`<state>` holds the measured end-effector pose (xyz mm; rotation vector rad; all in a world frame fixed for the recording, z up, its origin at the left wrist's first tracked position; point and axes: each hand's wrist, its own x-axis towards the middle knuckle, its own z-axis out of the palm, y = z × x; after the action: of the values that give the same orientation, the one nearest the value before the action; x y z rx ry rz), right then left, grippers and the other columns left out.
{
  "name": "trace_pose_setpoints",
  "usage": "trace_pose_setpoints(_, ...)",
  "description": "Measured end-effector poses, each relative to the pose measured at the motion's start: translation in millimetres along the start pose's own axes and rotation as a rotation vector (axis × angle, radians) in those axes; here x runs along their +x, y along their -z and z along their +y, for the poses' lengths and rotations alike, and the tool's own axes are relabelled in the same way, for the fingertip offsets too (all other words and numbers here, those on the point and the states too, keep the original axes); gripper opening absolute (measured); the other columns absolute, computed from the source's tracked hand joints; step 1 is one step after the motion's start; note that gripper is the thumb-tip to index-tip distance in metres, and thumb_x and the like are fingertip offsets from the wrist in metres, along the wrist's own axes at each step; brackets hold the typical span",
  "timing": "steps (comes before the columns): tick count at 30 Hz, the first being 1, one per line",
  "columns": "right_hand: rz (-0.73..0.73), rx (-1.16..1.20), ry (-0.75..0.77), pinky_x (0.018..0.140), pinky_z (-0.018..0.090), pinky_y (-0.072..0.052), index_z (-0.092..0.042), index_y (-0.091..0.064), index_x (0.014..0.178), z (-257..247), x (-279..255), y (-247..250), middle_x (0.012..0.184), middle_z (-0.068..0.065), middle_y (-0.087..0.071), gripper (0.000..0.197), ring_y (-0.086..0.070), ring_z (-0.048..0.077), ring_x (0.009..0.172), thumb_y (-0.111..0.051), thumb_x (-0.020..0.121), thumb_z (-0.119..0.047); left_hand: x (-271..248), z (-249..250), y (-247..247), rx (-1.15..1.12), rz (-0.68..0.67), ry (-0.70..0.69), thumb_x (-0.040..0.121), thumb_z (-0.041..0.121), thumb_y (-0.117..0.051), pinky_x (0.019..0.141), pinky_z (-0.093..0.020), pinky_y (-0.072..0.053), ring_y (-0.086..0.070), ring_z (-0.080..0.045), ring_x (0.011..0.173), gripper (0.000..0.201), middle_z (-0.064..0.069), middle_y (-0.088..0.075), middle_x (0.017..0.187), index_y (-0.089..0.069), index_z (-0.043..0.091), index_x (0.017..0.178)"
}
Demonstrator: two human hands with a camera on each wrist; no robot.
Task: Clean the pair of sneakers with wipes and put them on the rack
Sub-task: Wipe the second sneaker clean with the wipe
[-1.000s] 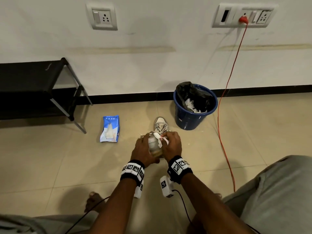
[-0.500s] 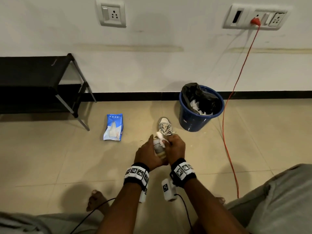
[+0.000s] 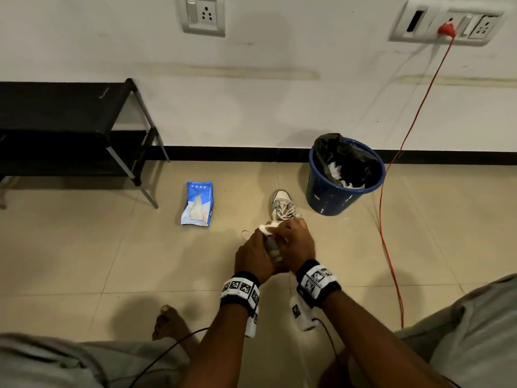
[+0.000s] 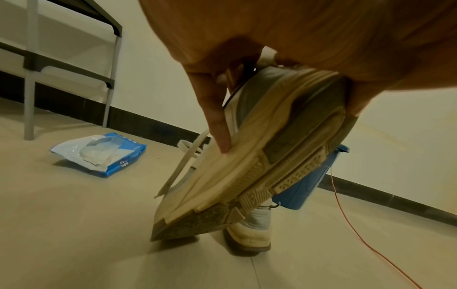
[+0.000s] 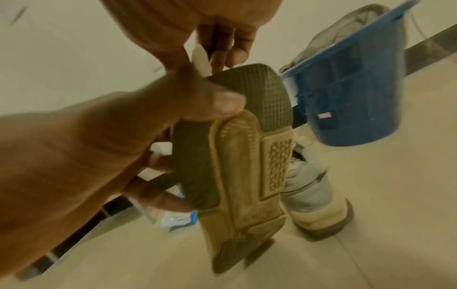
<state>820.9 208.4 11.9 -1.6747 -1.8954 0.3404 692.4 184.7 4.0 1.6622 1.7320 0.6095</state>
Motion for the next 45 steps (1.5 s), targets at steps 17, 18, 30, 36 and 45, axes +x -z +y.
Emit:
trace_pose_setpoints(17, 0.15, 0.127, -0.262, 0.072, 0.037, -0.05, -0.022, -0.076, 0.086, 3.1, -19.6, 16.0, 0.083, -0.009, -0.062, 0.012, -0.05, 0.017, 0.088, -0.076, 0.076, -0.015, 9.1, 8.0, -3.4, 0.026, 0.016, -0.003, 0.047, 0.061, -0.084, 0.074, -0.031, -0.053, -0.067, -0.023, 0.094, 0.087, 0.004, -0.07, 0.107, -0.052, 0.028, 0.12)
trace_pose_setpoints(18, 0.14, 0.134, -0.247, 0.073, 0.035, -0.049, -0.021, -0.077, 0.085, -0.6, -19.6, 15.6, 0.08, -0.012, -0.06, 0.012, -0.05, 0.016, 0.088, -0.077, 0.076, -0.014, 8.9, 8.7, -2.8, 0.032, 0.017, -0.004, 0.049, 0.06, -0.084, 0.074, -0.031, -0.051, -0.067, -0.024, 0.094, 0.084, 0.003, -0.07, 0.106, -0.052, 0.026, 0.119)
trace_pose_setpoints(30, 0.168, 0.154, -0.281, 0.069, 0.028, -0.043, -0.014, -0.075, 0.08, 7.0, -32.7, 20.1, 0.08, 0.005, -0.067, 0.01, -0.053, 0.022, 0.087, -0.075, 0.073, -0.006, 11.9, 6.5, -3.7, 0.046, 0.015, -0.024, 0.048, 0.061, -0.084, 0.072, -0.03, -0.052, -0.067, -0.022, 0.093, 0.082, 0.004, -0.07, 0.104, -0.052, 0.028, 0.116)
trace_pose_setpoints(36, 0.114, 0.222, -0.282, 0.068, 0.013, -0.034, -0.019, -0.072, 0.077, 9.3, -47.5, 17.9, 0.078, -0.001, -0.062, 0.014, -0.05, 0.016, 0.089, -0.075, 0.072, -0.006, 13.6, 5.5, -5.0, 0.02, 0.006, -0.048, 0.043, 0.064, -0.086, 0.072, -0.026, -0.052, -0.068, -0.019, 0.094, 0.091, 0.006, -0.072, 0.103, -0.055, 0.029, 0.121)
trace_pose_setpoints(45, 0.169, 0.261, -0.273, 0.068, 0.009, -0.033, -0.015, -0.07, 0.075, 9.0, -51.4, 17.9, 0.071, -0.015, -0.053, 0.012, -0.047, 0.018, 0.086, -0.077, 0.072, -0.005, 11.2, 2.2, 2.9, -0.085, 0.035, -0.092, 0.043, 0.053, -0.091, 0.078, -0.016, -0.045, -0.066, -0.013, 0.103, 0.099, 0.009, -0.071, 0.114, -0.055, 0.033, 0.133)
